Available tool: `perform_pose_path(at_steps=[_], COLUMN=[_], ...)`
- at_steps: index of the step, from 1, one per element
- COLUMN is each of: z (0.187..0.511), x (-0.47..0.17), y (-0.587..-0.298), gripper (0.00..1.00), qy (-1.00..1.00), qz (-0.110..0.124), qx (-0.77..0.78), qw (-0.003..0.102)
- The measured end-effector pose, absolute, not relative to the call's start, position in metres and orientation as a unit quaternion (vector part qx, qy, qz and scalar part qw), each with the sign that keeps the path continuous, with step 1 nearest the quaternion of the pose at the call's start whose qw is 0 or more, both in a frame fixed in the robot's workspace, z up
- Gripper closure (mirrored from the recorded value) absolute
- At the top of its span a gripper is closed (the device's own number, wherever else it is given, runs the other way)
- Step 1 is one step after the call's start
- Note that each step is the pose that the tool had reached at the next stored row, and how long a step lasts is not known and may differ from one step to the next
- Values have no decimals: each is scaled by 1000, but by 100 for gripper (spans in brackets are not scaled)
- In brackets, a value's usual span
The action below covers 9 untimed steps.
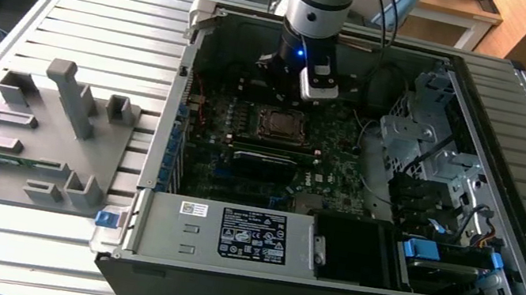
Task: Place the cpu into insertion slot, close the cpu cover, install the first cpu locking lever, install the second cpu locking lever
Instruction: 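Install the first cpu locking lever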
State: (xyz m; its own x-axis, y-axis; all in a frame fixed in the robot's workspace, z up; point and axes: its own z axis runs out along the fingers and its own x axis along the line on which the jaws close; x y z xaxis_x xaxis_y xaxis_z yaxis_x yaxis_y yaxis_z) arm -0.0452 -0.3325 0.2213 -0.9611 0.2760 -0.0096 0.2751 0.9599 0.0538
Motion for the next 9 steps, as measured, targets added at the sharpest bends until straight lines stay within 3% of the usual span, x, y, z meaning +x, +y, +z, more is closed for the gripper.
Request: perform_pose_path(at_steps=[9], z=[221], x=[-45], y=[-335], gripper=[89], qy=[990], qz=[26], qx=[137], qw=[8])
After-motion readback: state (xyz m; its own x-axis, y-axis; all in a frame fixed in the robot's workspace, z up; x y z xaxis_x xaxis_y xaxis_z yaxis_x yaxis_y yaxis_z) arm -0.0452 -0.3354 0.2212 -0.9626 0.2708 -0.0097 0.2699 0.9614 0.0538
